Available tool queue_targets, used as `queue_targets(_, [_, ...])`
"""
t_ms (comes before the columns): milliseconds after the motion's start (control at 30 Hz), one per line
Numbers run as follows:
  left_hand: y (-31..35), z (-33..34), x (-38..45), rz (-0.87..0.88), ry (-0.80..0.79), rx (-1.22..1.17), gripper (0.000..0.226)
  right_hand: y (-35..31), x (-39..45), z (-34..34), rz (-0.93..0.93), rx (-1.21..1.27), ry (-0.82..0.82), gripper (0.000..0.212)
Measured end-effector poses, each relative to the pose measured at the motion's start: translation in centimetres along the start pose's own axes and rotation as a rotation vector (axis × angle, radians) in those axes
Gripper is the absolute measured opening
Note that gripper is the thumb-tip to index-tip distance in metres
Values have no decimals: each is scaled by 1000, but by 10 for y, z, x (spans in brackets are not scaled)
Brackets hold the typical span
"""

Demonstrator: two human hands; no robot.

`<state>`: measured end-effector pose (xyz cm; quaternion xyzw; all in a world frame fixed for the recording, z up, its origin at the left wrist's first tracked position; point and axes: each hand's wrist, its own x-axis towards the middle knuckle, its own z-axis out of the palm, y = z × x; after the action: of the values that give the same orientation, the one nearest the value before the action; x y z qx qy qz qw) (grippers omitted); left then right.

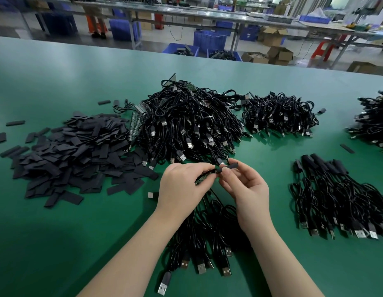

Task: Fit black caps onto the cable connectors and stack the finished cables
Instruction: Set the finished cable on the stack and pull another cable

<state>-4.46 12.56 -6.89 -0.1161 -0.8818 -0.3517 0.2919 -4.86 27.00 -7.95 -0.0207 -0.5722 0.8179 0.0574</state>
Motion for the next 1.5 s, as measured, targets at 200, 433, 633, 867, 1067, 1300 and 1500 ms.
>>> queue_targets(200, [-2,2,0,55,22,16,13,1,-1,-1,7,-47,1,21])
queue_targets(433, [-4,2,0,119,52,23,7,0,-3,1,4,-29,24,17])
queue_targets(633, [-6,2,1,140,37,34,7,0,-4,3,12,5,43,15])
queue_targets(867, [-7,2,2,98,18,5,14,0,-1,0,8,-51,-2,18])
queue_targets(1067, [-4,3,2,80,21,-35,18,0,-4,3,-33,-55,-19,31])
queue_targets(1300, [-2,3,2,-6,26,-12,18,0,-11,8,-183,-330,31,45])
queue_targets(1500, [-3,0,2,17,35,-29,20,6,-15,9,-310,-535,-1,46])
